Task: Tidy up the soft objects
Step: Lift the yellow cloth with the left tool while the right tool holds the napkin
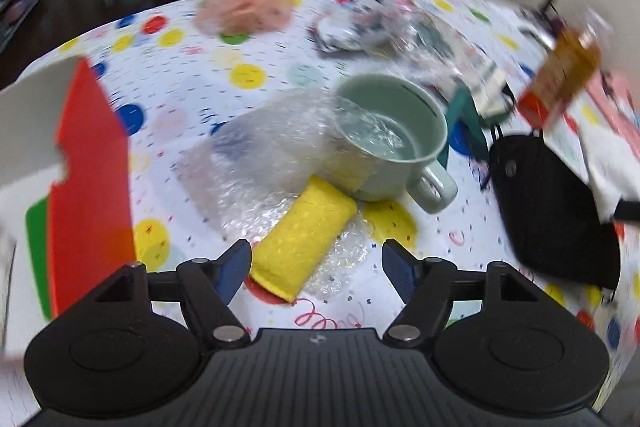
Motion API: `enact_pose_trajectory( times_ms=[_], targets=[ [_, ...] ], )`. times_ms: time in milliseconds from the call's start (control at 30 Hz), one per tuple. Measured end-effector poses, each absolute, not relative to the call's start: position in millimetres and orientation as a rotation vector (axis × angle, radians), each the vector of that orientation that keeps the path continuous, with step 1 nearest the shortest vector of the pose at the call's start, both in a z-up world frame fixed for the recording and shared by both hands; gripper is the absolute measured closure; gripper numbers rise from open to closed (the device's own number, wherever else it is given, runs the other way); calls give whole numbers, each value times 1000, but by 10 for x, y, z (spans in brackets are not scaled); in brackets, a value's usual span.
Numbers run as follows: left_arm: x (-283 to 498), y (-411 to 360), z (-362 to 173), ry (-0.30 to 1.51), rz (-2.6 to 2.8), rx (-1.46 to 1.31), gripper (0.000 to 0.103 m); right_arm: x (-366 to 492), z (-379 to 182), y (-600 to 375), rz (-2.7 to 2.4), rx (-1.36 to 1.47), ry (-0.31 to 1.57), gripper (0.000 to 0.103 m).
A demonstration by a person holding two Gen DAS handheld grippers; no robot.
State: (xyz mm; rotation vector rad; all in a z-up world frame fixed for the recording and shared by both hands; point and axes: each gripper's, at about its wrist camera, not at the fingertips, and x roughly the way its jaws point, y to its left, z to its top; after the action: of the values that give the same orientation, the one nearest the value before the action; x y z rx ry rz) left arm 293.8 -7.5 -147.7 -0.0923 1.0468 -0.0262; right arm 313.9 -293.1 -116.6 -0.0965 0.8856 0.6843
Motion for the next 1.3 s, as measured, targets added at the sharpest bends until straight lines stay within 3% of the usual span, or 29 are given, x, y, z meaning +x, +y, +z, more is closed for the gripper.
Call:
enact_pose_trajectory(
  times_ms=[500,767,1300],
  targets=[
    [3373,-45,-1755,1181,-177,58,34,3120,-1110,-3073,674,-19,868,88],
    [3374,-98,-1834,1175,-169,122,60,3124,-1132,-3066,660,-22,874,88],
    [3027,26,-1561,1098,-166,-6,62,3049,-875,-3014,658,3,815,88]
  ],
)
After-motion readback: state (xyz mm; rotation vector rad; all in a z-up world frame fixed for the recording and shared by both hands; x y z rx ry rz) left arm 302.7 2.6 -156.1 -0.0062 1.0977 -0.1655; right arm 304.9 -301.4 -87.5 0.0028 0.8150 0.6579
